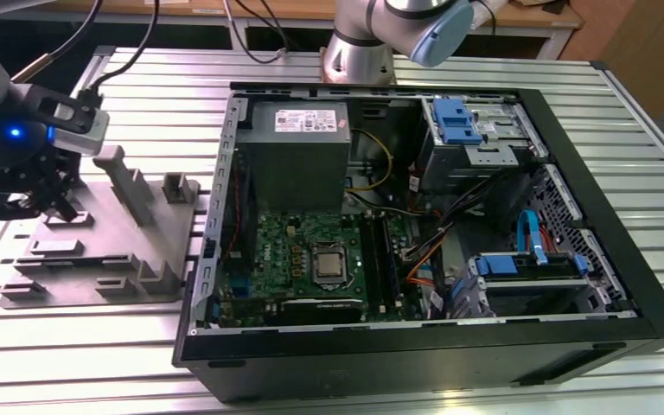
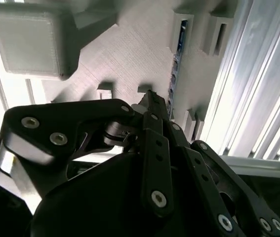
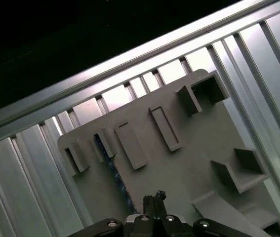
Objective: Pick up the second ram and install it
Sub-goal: 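Pick up the second ram and move it above second insertion slot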
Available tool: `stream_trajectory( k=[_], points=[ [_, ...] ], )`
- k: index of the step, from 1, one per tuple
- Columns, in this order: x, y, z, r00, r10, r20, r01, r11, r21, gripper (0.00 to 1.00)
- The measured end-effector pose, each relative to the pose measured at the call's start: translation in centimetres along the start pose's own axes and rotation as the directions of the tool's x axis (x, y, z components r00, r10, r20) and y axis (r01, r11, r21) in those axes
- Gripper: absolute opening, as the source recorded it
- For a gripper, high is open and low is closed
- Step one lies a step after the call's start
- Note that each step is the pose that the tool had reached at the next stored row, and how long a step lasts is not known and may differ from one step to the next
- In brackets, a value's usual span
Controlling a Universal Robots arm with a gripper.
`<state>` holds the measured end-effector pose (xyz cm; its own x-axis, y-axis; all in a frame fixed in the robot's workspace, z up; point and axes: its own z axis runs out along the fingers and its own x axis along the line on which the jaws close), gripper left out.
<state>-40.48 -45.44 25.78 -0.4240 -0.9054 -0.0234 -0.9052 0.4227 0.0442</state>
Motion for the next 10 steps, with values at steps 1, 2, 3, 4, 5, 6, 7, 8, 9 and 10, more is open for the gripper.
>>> stream_trajectory(
  k=[1, 2, 3, 4, 5, 6, 7, 8, 9, 10],
  points=[
    [0.00, 0.00, 0.04, 0.9998, -0.018, -0.0008, 0.018, 0.9998, -0.0004, 0.10],
    [0.00, 0.00, 0.09, 0.9993, -0.038, -0.0015, 0.038, 0.9993, -0.0009, 0.10],
    [0.00, -0.01, 0.14, 0.9985, -0.056, -0.0023, 0.056, 0.9985, -0.0013, 0.10],
    [0.01, -0.01, 0.19, 0.9973, -0.073, -0.0032, 0.073, 0.9973, -0.0018, 0.10],
    [0.01, -0.01, 0.25, 0.9958, -0.091, -0.0038, 0.091, 0.9958, -0.0023, 0.10],
    [0.01, -0.02, 0.32, 0.9939, -0.110, -0.0047, 0.110, 0.9940, -0.0028, 0.10],
    [0.01, -0.02, 0.38, 0.9918, -0.128, -0.0054, 0.128, 0.9918, -0.0034, 0.10],
    [0.01, -0.02, 0.44, 0.9894, -0.145, -0.0062, 0.145, 0.9894, -0.0039, 0.10],
    [0.01, -0.03, 0.51, 0.9866, -0.163, -0.0069, 0.163, 0.9866, -0.0044, 0.10],
    [0.01, -0.03, 0.57, 0.9835, -0.181, -0.0076, 0.181, 0.9835, -0.0050, 0.10]
  ],
)
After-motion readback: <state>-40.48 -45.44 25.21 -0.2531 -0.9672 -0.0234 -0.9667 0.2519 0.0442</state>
